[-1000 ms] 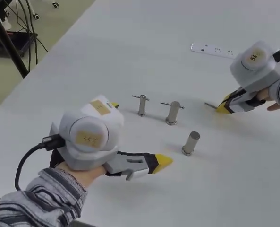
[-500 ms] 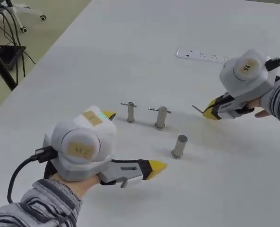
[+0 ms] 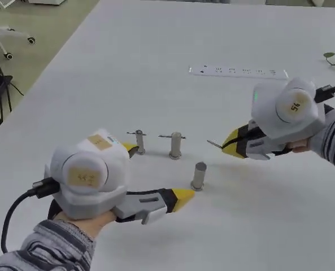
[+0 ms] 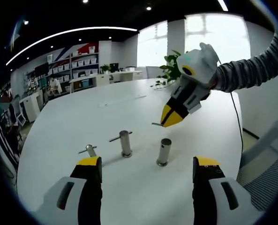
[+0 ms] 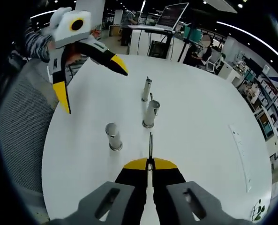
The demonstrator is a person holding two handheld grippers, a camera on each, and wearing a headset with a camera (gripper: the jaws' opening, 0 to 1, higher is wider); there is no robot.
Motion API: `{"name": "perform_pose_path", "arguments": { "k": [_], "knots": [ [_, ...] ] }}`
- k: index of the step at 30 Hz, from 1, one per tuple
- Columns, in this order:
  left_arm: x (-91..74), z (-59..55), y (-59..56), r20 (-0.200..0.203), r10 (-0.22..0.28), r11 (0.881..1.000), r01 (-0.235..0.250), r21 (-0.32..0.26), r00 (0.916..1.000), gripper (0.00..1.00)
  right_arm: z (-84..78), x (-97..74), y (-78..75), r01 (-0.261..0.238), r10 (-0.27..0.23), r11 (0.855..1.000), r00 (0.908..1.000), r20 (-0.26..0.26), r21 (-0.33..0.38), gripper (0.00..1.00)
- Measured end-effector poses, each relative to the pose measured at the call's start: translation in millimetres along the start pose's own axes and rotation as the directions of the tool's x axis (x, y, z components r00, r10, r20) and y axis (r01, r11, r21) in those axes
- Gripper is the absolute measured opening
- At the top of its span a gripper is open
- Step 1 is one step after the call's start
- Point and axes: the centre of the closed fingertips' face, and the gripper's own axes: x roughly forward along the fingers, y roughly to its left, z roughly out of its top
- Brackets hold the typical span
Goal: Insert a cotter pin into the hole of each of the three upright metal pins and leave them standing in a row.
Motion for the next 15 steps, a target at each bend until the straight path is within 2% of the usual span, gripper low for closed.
{"name": "perform_pose_path", "arguments": {
  "k": [3, 7, 12, 15],
  "knots": [
    [1.4, 4.8, -6.4, -0.003, -0.020, 1.000, 0.020, 0.000, 0.9998, 0.70, 4.4, -6.1, 7.5, 0.008, -0.007, 0.999, 0.9998, 0.020, -0.041, 0.00],
    [3.3, 14.6, -14.0, 0.004, -0.039, 0.999, 0.039, 0.000, 0.9992, 0.66, 9.6, -14.0, 18.7, 0.008, -0.004, 0.996, 0.9988, 0.048, -0.086, 0.00],
    [6.9, 26.0, -24.3, 0.035, -0.083, 0.995, 0.085, -0.057, 0.9959, 0.58, 13.8, -19.5, 31.1, 0.019, -0.008, 0.988, 0.9976, 0.068, -0.155, 0.00],
    [10.0, 27.0, -29.4, 0.031, -0.098, 0.992, 0.100, -0.074, 0.9947, 0.50, 15.3, -20.7, 37.4, 0.023, -0.009, 0.983, 0.9968, 0.079, -0.181, 0.00]
  ]
}}
